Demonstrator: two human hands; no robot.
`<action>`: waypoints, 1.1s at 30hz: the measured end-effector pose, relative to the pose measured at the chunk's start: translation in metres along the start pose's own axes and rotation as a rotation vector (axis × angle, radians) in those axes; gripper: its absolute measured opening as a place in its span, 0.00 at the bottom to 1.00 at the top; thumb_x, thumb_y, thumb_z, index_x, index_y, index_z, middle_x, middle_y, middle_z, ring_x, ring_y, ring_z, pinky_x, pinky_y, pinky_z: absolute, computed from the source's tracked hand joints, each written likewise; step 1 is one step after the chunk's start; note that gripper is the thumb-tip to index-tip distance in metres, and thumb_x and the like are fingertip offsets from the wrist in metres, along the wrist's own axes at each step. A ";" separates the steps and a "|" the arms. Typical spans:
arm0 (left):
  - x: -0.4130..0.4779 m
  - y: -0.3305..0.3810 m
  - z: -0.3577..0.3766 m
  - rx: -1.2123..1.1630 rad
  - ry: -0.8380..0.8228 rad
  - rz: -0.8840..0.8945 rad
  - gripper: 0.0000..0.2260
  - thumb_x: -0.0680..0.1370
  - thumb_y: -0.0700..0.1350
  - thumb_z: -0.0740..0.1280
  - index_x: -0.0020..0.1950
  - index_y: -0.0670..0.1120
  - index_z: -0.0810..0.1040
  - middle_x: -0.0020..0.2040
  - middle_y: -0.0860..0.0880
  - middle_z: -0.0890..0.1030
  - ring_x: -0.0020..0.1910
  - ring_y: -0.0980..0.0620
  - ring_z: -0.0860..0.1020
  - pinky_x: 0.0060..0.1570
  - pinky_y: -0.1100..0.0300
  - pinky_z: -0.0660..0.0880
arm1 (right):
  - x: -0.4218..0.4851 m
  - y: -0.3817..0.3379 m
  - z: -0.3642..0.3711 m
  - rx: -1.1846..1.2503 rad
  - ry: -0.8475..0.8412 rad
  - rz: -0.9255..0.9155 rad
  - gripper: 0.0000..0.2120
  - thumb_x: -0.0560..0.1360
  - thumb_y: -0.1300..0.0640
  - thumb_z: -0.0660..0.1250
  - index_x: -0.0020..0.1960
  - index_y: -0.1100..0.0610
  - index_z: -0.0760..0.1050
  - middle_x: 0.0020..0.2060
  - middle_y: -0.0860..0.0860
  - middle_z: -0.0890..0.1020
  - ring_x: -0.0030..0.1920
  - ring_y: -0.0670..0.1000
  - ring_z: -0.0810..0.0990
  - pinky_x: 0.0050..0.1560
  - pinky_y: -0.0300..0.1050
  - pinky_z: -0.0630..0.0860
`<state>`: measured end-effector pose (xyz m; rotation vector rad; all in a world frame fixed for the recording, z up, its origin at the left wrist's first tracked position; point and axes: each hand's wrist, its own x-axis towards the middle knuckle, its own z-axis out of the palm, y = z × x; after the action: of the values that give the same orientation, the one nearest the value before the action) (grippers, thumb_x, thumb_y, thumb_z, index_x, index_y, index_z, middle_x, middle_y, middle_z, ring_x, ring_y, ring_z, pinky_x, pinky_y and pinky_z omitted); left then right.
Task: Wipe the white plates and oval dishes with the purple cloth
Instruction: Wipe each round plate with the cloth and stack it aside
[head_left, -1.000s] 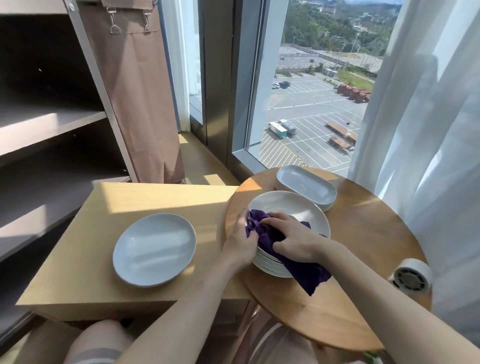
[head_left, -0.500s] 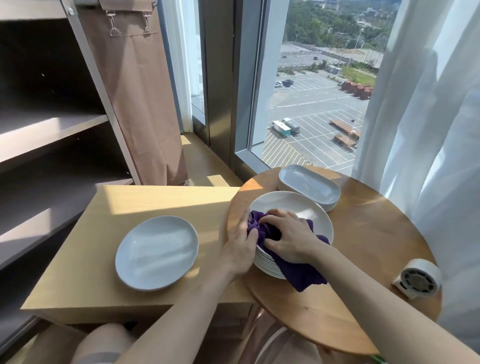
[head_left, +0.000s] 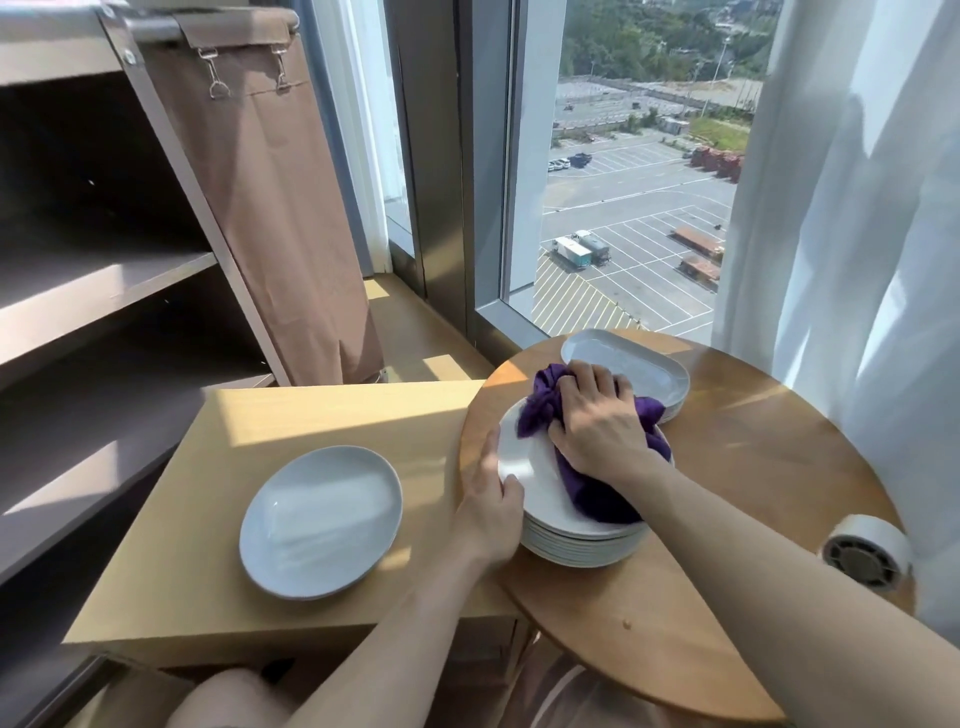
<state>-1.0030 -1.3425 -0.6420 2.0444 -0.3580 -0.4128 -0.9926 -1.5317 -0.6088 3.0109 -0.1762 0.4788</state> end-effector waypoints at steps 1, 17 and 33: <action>0.000 0.001 0.000 -0.003 0.000 -0.002 0.28 0.85 0.48 0.54 0.83 0.61 0.47 0.82 0.53 0.57 0.69 0.59 0.63 0.62 0.67 0.58 | -0.002 0.008 -0.002 -0.045 -0.009 -0.013 0.16 0.70 0.53 0.73 0.51 0.64 0.78 0.57 0.61 0.79 0.53 0.64 0.78 0.58 0.61 0.73; -0.001 0.010 -0.002 -0.044 -0.029 -0.084 0.29 0.85 0.46 0.55 0.83 0.62 0.46 0.80 0.47 0.57 0.67 0.50 0.66 0.52 0.70 0.57 | -0.068 0.021 -0.053 0.113 -0.521 -0.033 0.23 0.73 0.35 0.49 0.56 0.48 0.71 0.52 0.45 0.68 0.59 0.53 0.69 0.63 0.53 0.65; -0.003 0.016 -0.009 -0.046 -0.060 -0.097 0.23 0.87 0.59 0.47 0.82 0.66 0.46 0.82 0.52 0.58 0.77 0.46 0.64 0.67 0.58 0.61 | -0.020 -0.034 -0.014 0.503 -0.417 -0.041 0.14 0.77 0.52 0.62 0.61 0.50 0.78 0.67 0.48 0.74 0.65 0.55 0.70 0.65 0.57 0.67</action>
<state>-1.0033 -1.3420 -0.6238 2.0127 -0.2833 -0.5384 -1.0110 -1.4949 -0.6041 3.5630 -0.0190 -0.1453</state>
